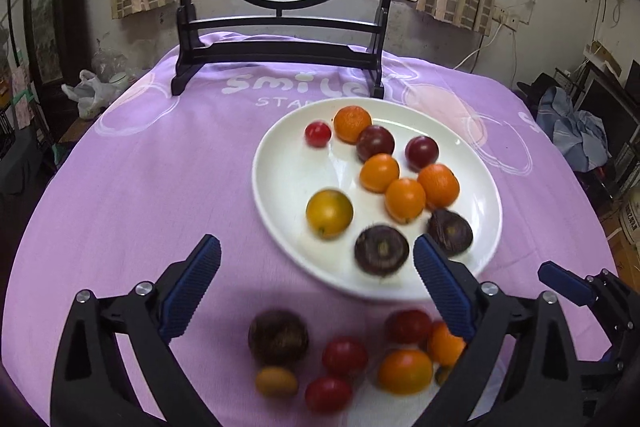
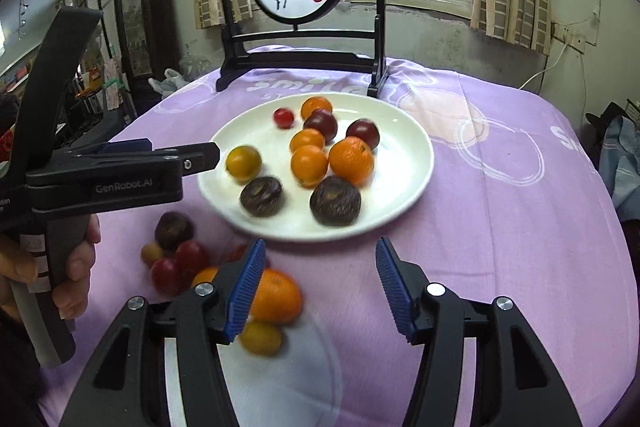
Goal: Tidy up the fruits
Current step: 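Release the tomato on the plate with the left tool while the right tool releases the passion fruit, then grasp a small yellow kumquat with the right tool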
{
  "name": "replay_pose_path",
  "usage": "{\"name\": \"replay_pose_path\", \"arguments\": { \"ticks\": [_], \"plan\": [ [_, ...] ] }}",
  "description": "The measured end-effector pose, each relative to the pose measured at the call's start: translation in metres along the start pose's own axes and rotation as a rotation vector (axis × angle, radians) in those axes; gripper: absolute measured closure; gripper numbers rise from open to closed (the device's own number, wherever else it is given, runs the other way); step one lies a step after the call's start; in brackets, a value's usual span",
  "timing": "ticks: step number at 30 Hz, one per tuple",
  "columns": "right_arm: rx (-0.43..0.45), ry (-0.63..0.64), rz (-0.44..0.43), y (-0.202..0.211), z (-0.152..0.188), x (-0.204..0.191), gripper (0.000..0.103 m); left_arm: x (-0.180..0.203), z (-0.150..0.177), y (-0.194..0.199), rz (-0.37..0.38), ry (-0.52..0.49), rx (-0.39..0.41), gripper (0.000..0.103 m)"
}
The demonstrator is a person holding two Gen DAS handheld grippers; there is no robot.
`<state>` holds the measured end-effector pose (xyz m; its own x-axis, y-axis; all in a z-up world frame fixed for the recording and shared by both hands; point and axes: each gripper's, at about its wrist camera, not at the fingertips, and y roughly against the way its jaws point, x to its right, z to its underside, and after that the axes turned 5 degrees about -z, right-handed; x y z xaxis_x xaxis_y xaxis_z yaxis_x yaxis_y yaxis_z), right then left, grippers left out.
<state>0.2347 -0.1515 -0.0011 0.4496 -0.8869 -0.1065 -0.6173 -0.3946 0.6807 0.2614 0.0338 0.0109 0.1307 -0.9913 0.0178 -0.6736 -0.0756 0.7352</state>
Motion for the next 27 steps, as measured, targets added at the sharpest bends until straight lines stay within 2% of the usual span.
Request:
{"name": "replay_pose_path", "arguments": {
  "ticks": [5,10,15,18,23,25,27],
  "plan": [
    [-0.025,0.014,-0.019,0.013,0.028,-0.012,0.045,-0.007,0.035,0.018,0.019,0.009,-0.025,0.007],
    [-0.083,0.046,-0.022,0.011,0.047,-0.025,0.045,-0.011,0.061,0.024,-0.004,-0.025,-0.027,0.007],
    [-0.155,0.084,-0.014,-0.005,0.058,-0.039,0.045,-0.031,0.069,0.011,-0.008,0.051,-0.040,0.007],
    [-0.177,0.082,-0.006,-0.016,0.059,-0.042,0.054,-0.041,0.067,0.011,0.009,0.070,-0.027,0.007],
    [-0.180,0.073,-0.004,-0.030,0.055,-0.042,0.055,-0.045,0.066,0.011,0.015,0.096,-0.022,0.007],
    [-0.172,0.077,-0.007,-0.033,0.054,-0.043,0.059,-0.043,0.066,0.011,0.021,0.087,-0.024,0.007],
    [-0.163,0.076,-0.014,-0.034,0.053,-0.043,0.074,-0.039,0.067,0.010,0.029,0.068,-0.029,0.007]
  ]
}}
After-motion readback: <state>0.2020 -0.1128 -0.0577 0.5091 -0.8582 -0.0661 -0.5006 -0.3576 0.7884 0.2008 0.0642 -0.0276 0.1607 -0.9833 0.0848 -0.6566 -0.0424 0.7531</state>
